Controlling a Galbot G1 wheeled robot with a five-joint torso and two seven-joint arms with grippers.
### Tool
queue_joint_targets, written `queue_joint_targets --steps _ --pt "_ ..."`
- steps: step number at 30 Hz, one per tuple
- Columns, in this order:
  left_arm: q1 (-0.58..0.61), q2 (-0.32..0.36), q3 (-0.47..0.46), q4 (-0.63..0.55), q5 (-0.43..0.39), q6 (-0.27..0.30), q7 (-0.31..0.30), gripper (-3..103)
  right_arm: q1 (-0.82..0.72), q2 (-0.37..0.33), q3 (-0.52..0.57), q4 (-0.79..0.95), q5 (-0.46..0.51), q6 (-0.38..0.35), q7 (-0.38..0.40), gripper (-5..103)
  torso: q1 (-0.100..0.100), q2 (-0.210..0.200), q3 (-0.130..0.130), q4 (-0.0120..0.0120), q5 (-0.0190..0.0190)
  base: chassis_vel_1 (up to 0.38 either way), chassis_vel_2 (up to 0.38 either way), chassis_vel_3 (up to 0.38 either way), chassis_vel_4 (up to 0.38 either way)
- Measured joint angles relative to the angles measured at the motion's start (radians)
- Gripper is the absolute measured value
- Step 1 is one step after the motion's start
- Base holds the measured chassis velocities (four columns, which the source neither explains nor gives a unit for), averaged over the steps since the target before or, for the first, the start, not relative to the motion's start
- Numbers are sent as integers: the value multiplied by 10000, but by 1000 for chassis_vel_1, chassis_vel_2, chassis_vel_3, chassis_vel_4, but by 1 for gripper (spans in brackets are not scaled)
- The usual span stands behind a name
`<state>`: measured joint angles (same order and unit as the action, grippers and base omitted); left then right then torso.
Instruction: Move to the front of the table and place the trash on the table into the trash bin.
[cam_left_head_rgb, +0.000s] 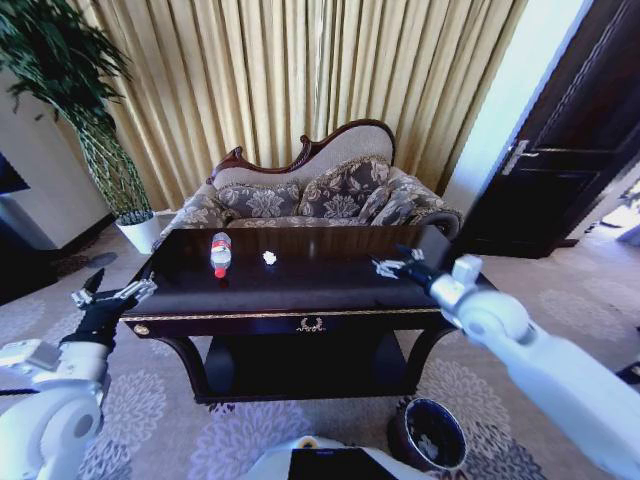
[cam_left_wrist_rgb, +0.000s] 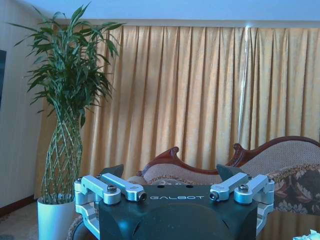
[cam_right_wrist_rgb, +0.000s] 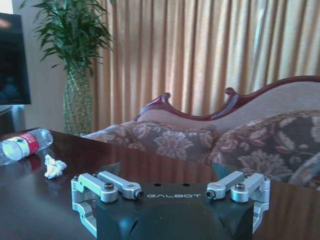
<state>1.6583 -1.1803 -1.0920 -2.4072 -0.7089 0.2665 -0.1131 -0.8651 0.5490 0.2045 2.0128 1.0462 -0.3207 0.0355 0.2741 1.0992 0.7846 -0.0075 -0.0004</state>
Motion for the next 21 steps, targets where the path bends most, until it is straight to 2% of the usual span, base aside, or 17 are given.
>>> queue_joint_targets --steps 2,4,6,7,9,10,11,13,15,21 --pt "1 -20 27 -62 17 23 -56 100 1231 106 -1243 -468 330 -228 -22 100 0 0 0 -1 1 0 0 0 0" --pt "8 -23 32 -80 20 26 -63 100 1644 164 -1610 -597 461 -399 -23 100 0 0 1 -1 1 0 0 0 0" --pt "47 -16 34 -143 25 35 -113 100 3378 482 -3001 -1132 913 -897 -23 100 0 0 0 2 1 0 0 0 0" --pt "47 -16 34 -143 25 35 -113 100 3378 482 -3001 -1132 913 -897 -23 100 0 0 0 2 1 0 0 0 0" --pt "63 39 3 -145 26 43 -160 100 4668 895 -4233 -1741 1018 -1010 -21 100 0 0 0 3 -1 0 0 0 0" --pt "63 39 3 -145 26 43 -160 100 4668 895 -4233 -1741 1018 -1010 -21 100 0 0 0 3 -1 0 0 0 0" --pt "74 63 -15 -144 25 49 -205 100 5330 1290 -4933 -2144 1030 -1026 -16 100 1 0 0 1 -2 0 0 0 0" --pt "85 65 -22 -145 23 54 -225 100 5602 1524 -5237 -2336 1032 -1046 -16 100 1 0 1 3 -2 0 0 0 0" --pt "139 57 -37 -165 18 60 -257 100 6137 2266 -5841 -2774 1007 -1147 9 100 1 -1 1 4 1 0 0 0 0" --pt "154 29 -48 -214 12 63 -260 100 6592 3040 -6397 -3088 984 -1395 40 100 1 0 0 -2 -1 0 0 0 0"
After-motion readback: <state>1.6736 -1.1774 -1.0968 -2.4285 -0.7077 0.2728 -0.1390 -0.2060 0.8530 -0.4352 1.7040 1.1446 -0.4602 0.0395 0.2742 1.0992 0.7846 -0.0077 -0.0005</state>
